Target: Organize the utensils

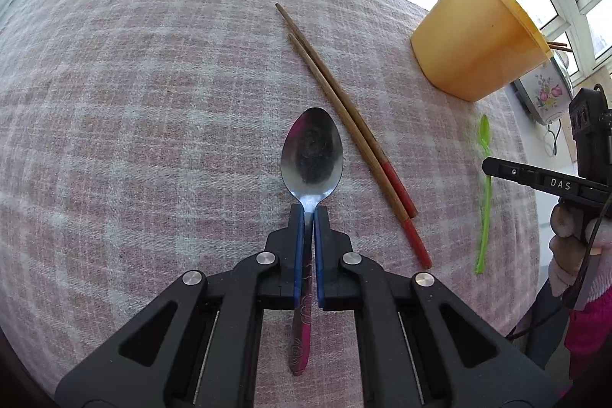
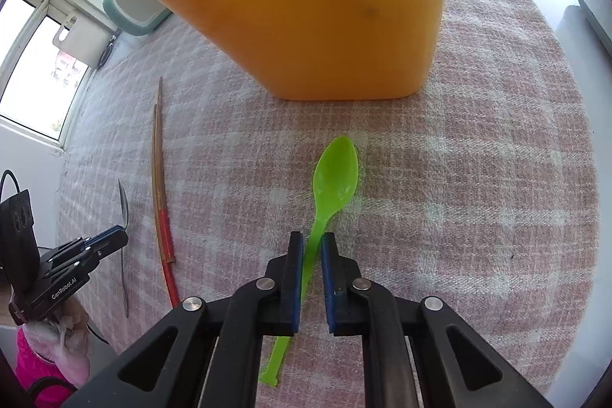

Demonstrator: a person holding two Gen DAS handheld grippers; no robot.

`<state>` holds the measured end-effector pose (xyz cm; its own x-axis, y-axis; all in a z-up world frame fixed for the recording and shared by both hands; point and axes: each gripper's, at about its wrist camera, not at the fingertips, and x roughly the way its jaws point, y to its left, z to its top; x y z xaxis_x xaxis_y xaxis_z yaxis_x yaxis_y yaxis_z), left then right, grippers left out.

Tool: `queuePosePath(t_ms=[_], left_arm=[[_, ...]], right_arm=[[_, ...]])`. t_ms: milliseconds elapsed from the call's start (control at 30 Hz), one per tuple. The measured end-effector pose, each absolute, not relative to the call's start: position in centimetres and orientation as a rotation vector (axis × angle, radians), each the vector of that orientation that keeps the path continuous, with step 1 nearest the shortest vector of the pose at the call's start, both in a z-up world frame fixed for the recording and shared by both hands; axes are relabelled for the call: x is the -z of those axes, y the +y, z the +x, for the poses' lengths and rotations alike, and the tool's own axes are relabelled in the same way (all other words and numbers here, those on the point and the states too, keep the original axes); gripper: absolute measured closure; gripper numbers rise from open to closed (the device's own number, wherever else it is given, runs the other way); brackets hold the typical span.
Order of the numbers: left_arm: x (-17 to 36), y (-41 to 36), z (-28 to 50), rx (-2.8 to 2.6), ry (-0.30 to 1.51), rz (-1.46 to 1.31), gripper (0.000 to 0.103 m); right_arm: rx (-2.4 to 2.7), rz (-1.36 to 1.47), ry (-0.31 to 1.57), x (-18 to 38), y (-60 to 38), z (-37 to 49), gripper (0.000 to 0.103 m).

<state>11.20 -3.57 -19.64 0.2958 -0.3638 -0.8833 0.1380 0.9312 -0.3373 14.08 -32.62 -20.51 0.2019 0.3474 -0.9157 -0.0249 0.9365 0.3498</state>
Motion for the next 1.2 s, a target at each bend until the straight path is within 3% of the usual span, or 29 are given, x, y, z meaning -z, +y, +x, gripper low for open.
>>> queuePosePath(t_ms=[267,733,967,1067,1200], left_arm=[[16.6,-2.7,10.7,0.391,1.137,-0.285,0.1],[10.8,-3.9,10.6,0.48,0.971,-0.255,0.103],[12.6,-4.6,12.9,0.475,1.038,-0.232,0.103],[14.2,-5.8,13.8,0.469,1.084,-0.19,0.09],[15.9,-8.9,15.0,0.494,1.123,-0.104,0.087]], right_arm=[[-0.228,0.31,1.166,16.5,-32.3,10.3,0.098],[-0.187,0.235,1.021,11.6,-31.4,8.7,0.099],[-0.19,0.202,1.019,11.1,-30.8,8.7,0.099],[-0.185,0.211,1.024,11.2,-31.2,8.7,0.098],[-0.181,0.224,1.034,11.5,-31.8,8.9,0.098]])
